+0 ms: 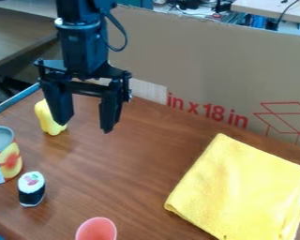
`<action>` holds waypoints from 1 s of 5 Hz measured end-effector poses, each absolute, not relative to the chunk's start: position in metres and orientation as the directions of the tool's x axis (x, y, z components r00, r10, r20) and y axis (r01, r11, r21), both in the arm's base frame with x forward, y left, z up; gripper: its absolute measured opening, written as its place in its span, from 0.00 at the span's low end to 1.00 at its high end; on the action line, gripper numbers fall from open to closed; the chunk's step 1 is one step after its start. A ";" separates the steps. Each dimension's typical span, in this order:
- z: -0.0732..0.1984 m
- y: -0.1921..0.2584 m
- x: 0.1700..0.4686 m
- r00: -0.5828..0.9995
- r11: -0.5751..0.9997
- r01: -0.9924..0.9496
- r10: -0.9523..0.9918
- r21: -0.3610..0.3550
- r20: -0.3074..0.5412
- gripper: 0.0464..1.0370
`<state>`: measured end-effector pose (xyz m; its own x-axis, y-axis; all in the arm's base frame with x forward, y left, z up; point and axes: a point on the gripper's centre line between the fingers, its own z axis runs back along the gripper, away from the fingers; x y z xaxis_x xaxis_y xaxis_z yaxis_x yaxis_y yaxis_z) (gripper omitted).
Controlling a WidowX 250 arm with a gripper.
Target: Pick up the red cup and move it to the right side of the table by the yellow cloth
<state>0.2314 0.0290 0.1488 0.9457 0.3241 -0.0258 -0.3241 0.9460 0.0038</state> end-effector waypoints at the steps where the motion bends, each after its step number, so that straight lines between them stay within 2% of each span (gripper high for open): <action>1: 0.144 0.029 0.229 0.945 0.946 -0.325 0.325 0.008 -0.044 0.96; 2: 0.150 0.000 0.211 0.977 0.977 -0.213 0.213 0.004 -0.019 0.96; 3: 0.144 -0.025 0.190 0.991 0.992 -0.125 0.126 0.011 -0.043 0.96; 4: 0.134 -0.043 0.177 0.995 0.996 -0.068 0.071 0.051 -0.064 0.96; 5: 0.116 -0.050 0.168 0.991 0.996 -0.052 0.061 0.079 -0.120 0.96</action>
<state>0.1684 -0.0501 0.1155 0.9909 0.0612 -0.1200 -0.0519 0.9955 0.0790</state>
